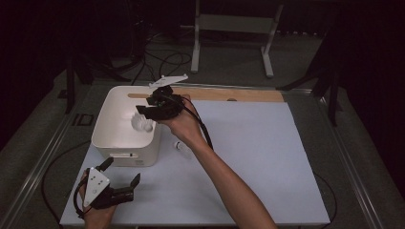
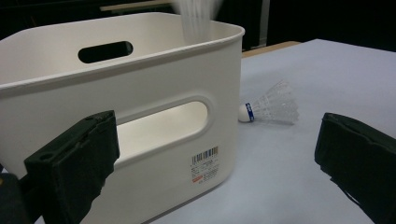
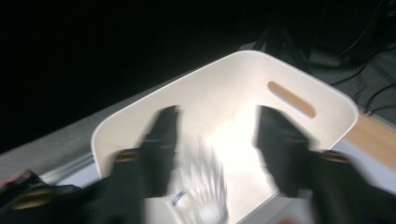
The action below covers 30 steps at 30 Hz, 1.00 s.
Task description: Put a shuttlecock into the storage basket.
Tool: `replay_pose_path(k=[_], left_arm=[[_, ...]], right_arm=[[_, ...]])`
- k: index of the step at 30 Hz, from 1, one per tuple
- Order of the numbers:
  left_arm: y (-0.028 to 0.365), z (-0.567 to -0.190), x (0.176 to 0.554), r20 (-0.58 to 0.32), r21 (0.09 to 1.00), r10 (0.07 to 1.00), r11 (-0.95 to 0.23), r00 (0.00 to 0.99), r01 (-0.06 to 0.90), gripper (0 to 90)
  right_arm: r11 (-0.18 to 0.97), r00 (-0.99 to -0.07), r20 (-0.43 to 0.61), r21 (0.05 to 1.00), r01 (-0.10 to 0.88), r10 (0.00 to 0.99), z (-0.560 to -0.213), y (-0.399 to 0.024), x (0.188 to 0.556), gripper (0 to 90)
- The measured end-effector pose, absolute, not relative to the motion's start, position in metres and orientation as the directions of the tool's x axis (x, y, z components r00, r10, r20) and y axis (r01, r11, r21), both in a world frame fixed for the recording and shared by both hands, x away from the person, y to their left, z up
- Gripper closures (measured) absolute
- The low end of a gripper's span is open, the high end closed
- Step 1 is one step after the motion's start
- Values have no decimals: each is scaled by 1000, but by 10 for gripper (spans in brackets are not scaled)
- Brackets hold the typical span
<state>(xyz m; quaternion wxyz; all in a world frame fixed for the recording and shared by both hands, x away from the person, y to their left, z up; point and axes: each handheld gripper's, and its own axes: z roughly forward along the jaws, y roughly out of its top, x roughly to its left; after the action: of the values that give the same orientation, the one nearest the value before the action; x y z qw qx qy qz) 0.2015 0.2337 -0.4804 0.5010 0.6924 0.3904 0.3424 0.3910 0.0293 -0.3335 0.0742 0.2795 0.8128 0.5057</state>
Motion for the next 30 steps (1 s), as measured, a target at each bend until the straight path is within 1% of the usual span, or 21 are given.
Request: replay_pose_path(k=[1,2,4,5,6,9,13,16,17,30], left_arm=[[234,-480,201,83,961,883,-194,461,197,4],[234,-480,201,83,961,883,-193,461,197,4],[233,-480,201,83,961,883,-194,462,197,4],[233,-480,202,84,961,883,-194,461,198,4],[233,-480,202,83,961,883,-194,461,198,4],[233,-480,202,85,960,883,-197,462,199,4],[232,-481,202,84,960,882,-195,463,199,3],[232,-481,202,83,960,882,-195,463,200,3],[232,-481,202,83,960,882,-195,463,200,4],[232,-481,202,85,960,882,-196,463,198,4]], right_arm=[[323,-823,177,859,396,539,-334,28,392,334],[322,-816,182,855,407,548,-334,28,393,278],[319,-808,182,853,413,560,-334,26,394,273],[311,-807,197,852,422,557,-334,24,394,251],[304,-805,203,852,426,558,-334,21,395,210],[303,-799,186,857,417,572,-334,16,394,131],[299,-795,175,863,408,581,-333,11,393,105],[300,-795,175,862,409,581,-333,9,392,103],[300,-795,164,867,399,585,-333,3,391,96],[304,-795,138,875,377,591,-334,-17,389,97]])
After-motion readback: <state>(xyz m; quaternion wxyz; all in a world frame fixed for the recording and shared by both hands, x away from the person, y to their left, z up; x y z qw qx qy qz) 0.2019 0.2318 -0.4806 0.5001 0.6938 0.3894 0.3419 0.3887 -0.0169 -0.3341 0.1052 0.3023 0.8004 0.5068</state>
